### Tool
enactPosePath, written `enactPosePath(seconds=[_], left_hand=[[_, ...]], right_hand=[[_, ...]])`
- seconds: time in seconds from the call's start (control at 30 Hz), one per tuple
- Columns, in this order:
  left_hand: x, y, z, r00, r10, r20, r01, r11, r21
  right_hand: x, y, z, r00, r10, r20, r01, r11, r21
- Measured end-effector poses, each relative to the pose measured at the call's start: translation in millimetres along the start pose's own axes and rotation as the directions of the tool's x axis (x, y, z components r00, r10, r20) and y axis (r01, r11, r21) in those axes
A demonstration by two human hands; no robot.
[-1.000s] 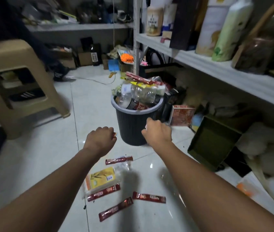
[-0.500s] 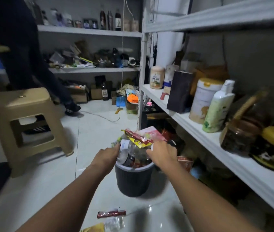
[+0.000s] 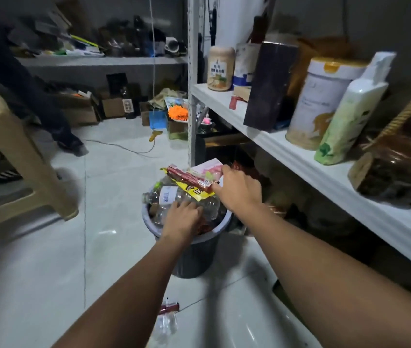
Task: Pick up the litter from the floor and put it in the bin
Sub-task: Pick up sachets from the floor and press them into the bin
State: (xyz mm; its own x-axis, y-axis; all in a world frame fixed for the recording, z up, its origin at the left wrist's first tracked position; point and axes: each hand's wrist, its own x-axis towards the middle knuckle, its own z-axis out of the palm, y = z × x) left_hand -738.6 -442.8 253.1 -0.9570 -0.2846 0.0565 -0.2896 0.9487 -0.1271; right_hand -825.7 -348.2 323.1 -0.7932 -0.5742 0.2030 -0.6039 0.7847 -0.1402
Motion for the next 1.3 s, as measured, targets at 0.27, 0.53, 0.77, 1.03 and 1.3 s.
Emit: enactPosePath(seconds=[0.27,0.53,0.77,1.03,1.3], left_hand=[[20,0,29,0.997,-0.013,-0.073,0.013,1.000,0.003],[24,2,39,0.999,0.023,-0.035,-0.020,0.998,0.062],[12,-11,32,0.993,-0.003,-0.120,0.007,0.999,0.034],[-2,-21,42,0.958,0.040,-0.284,-0.037,0.999,0.015],[-20,-49,50,0.954,-0.030,-0.297,0.049,0.997,0.056]], right_hand=[[18,-1,15,0.996,-0.049,-0.070,0.047,0.998,-0.028],[23,2,18,0.995,-0.067,-0.072,0.064,0.997,-0.039],[27,-2,31,0.997,-0.075,-0.008,0.074,0.997,-0.029],[49,-35,42,0.988,-0.152,0.023,0.152,0.988,-0.014],[72,-52,62,0.973,-0.226,0.056,0.231,0.966,-0.113]])
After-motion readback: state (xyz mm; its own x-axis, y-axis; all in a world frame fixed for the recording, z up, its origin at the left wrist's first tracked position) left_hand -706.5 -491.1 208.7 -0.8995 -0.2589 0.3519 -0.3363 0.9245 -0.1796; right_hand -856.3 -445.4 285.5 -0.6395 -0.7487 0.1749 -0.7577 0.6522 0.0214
